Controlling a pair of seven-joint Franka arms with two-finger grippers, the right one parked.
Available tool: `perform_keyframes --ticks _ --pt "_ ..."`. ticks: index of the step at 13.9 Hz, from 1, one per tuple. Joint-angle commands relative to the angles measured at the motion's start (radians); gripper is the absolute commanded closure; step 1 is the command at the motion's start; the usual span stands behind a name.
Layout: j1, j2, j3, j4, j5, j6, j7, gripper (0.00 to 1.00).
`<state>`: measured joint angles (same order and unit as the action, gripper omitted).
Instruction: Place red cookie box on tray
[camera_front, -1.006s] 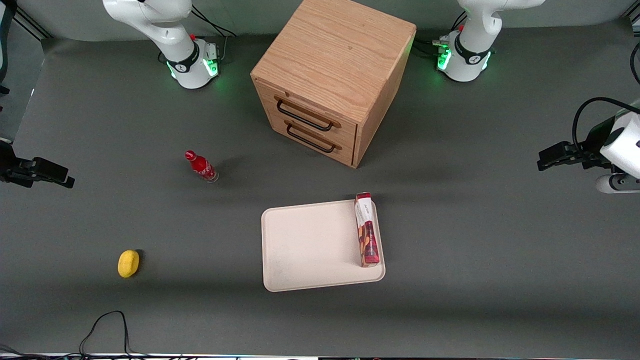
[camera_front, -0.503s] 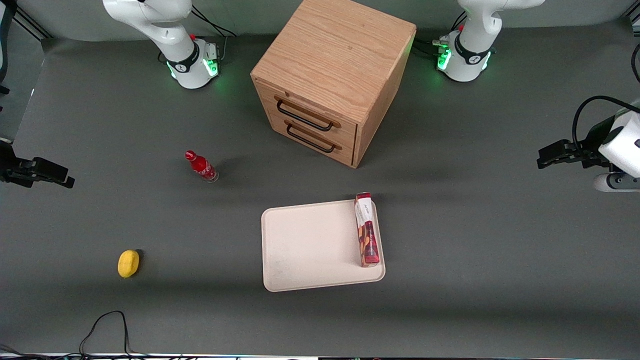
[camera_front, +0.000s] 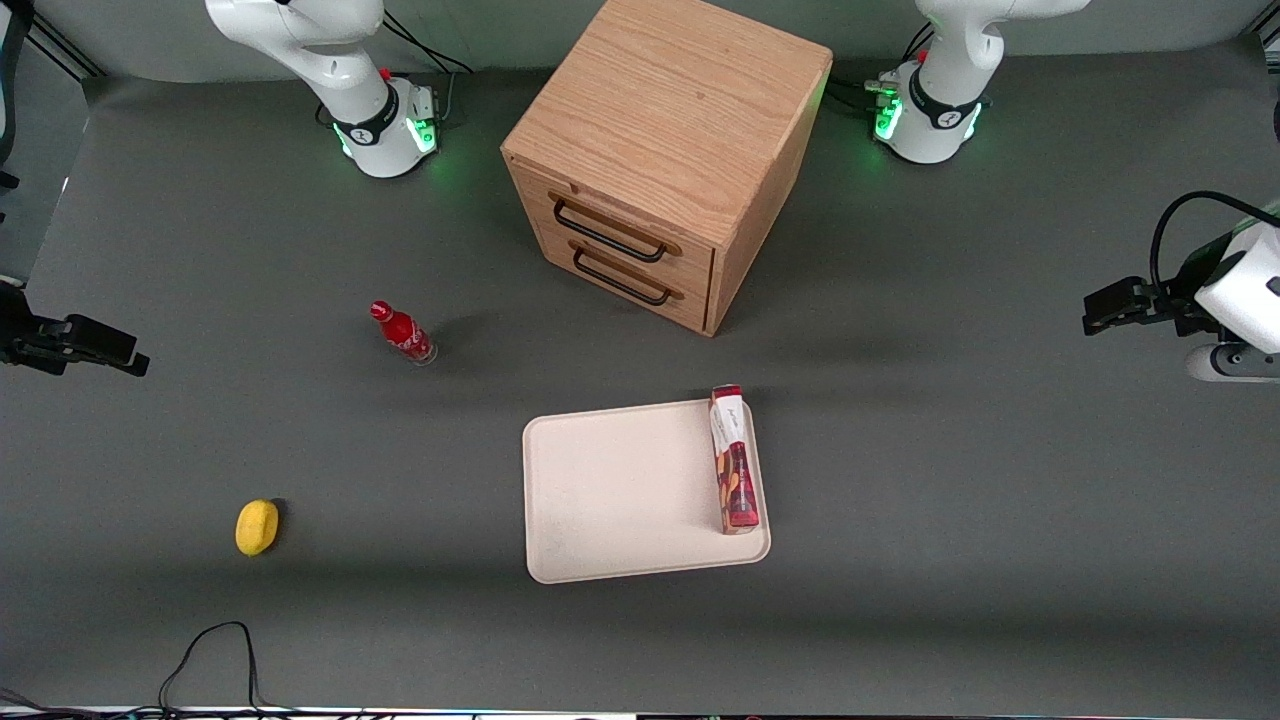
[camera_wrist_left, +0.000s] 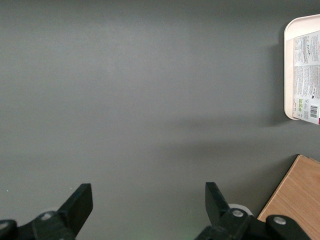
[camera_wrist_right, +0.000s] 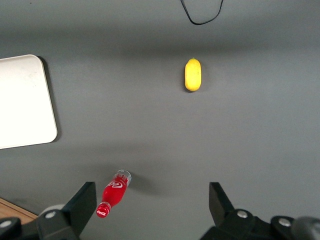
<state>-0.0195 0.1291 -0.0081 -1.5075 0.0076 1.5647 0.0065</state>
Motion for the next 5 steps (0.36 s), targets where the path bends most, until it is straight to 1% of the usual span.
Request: perform_keyframes --ticks 1,5 --pt "0.007 -0.011 -0.007 0.001 0.006 -0.017 0.016 0.00" --pt "0.003 -0.009 -0.010 0.001 0.002 -0.014 0.015 0.00"
